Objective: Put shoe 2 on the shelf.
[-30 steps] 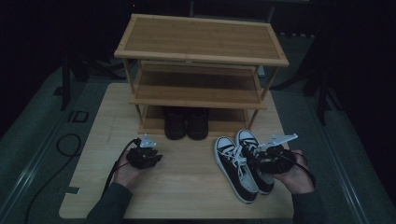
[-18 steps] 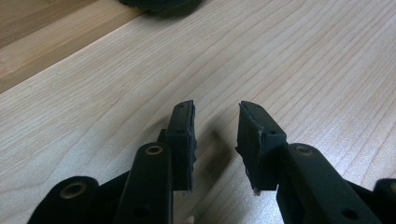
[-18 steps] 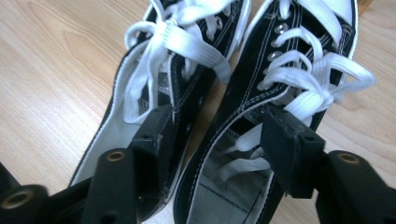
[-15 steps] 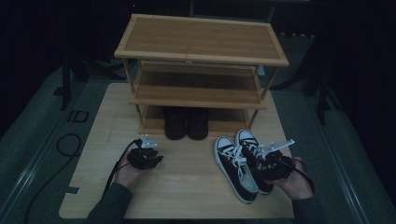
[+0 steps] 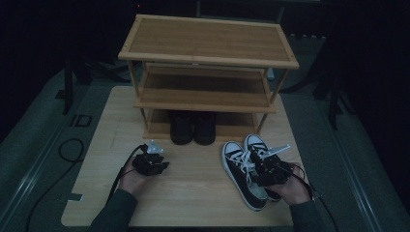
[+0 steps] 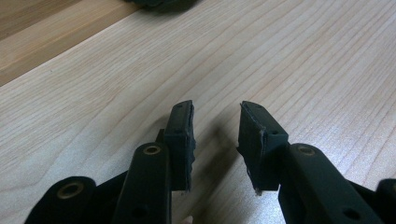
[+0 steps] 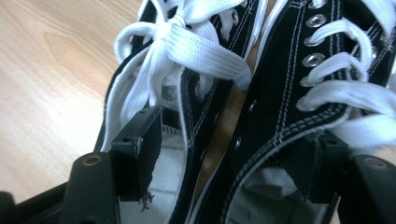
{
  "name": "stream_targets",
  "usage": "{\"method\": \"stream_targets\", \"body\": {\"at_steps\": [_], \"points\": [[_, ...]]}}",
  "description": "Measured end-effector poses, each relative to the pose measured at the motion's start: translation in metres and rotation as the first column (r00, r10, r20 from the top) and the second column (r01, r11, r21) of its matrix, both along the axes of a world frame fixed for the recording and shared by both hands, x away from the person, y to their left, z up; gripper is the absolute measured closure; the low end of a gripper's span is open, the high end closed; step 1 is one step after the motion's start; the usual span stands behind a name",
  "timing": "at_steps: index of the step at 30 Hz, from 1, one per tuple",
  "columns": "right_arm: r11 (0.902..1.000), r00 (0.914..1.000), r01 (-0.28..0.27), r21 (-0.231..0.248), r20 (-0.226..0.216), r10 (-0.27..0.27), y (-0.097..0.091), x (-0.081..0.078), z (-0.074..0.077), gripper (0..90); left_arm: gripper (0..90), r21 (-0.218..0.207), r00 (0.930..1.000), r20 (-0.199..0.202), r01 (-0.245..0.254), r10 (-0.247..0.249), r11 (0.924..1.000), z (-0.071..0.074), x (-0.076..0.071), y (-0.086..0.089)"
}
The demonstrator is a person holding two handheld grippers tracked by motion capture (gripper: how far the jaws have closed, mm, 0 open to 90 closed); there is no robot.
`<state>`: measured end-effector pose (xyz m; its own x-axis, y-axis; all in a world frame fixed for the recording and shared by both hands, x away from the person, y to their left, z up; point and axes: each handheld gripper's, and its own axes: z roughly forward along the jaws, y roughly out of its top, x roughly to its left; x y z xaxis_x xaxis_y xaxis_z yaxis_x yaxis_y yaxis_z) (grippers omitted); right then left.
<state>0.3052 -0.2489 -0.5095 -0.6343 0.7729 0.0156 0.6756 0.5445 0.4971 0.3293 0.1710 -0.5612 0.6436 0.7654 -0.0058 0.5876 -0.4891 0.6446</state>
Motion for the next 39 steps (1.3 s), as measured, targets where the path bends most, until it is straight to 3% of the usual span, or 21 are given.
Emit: {"method": "stream_targets", "body": {"at_steps": [1, 2, 3, 4, 5, 6, 11, 15, 17, 20, 22, 28, 39], "points": [[0.9999, 1.0000, 0.006, -0.009, 0.000, -0.006, 0.002, 0.001, -0.002, 34.8, 66.0, 0.000, 1.0000, -0.001, 0.000, 0.000, 1.0000, 0.000, 0.000, 0.000], [0.9996, 0.9998, 0.018, -0.022, 0.009, -0.018, 0.004, 0.003, -0.004, 43.1, 66.0, 0.001, 1.0000, -0.001, 0.002, -0.002, 1.0000, 0.000, 0.000, 0.000], [0.9996, 0.9998, 0.018, -0.022, 0.009, -0.018, 0.004, 0.003, -0.004, 43.1, 65.9, 0.001, 1.0000, -0.001, 0.002, -0.002, 1.0000, 0.000, 0.000, 0.000], [0.9992, 0.9993, 0.033, -0.021, 0.018, -0.033, 0.002, 0.005, -0.004, 51.1, 65.9, -0.002, 1.0000, -0.003, -0.002, 0.002, 1.0000, -0.001, 0.000, 0.000], [0.9992, 0.9993, 0.033, -0.021, 0.018, -0.033, 0.002, 0.005, -0.004, 51.1, 66.0, -0.002, 1.0000, -0.003, -0.002, 0.002, 1.0000, -0.001, 0.000, 0.000], [0.9990, 0.9991, 0.041, 0.016, 0.008, -0.042, -0.001, 0.007, -0.005, 54.2, 66.0, 0.000, 1.0000, -0.004, -0.001, 0.001, 1.0000, -0.001, 0.001, 0.000], [0.9981, 0.9988, 0.048, 0.037, 0.010, -0.049, -0.001, 0.008, -0.009, 56.5, 66.0, 0.004, 1.0000, -0.007, 0.002, -0.002, 1.0000, -0.002, 0.001, -0.001], [0.9986, 0.9986, 0.052, 0.011, 0.012, -0.052, 0.003, 0.009, -0.012, 57.6, 65.9, 0.006, 1.0000, -0.006, 0.001, -0.001, 1.0000, -0.002, 0.001, -0.001], [0.9988, 0.9987, 0.048, -0.011, 0.016, -0.048, 0.005, 0.010, -0.012, 62.1, 65.9, 0.006, 1.0000, -0.006, -0.002, 0.002, 1.0000, -0.003, 0.002, -0.001], [0.9989, 0.9989, 0.039, -0.026, 0.027, -0.038, 0.004, 0.009, -0.012, 76.3, 65.9, 0.003, 1.0000, -0.004, -0.004, 0.004, 1.0000, -0.003, 0.002, 0.000], [0.9991, 0.9990, 0.037, -0.022, 0.026, -0.036, 0.002, 0.009, -0.012, 79.4, 65.9, 0.003, 1.0000, -0.005, -0.006, 0.006, 1.0000, -0.003, 0.002, 0.001], [0.9995, 0.9992, 0.020, -0.023, 0.034, -0.019, 0.000, 0.009, -0.012, 81.8, 65.9, 0.007, 1.0000, 0.001, -0.008, 0.008, 0.9999, -0.003, 0.002, 0.002], [0.9995, 0.9991, -0.007, 0.032, 0.041, 0.006, -0.010, 0.014, -0.006, 84.2, 64.8, -0.001, 0.9999, 0.003, -0.012, 0.012, 0.9999, -0.004, 0.003, 0.004]]}}
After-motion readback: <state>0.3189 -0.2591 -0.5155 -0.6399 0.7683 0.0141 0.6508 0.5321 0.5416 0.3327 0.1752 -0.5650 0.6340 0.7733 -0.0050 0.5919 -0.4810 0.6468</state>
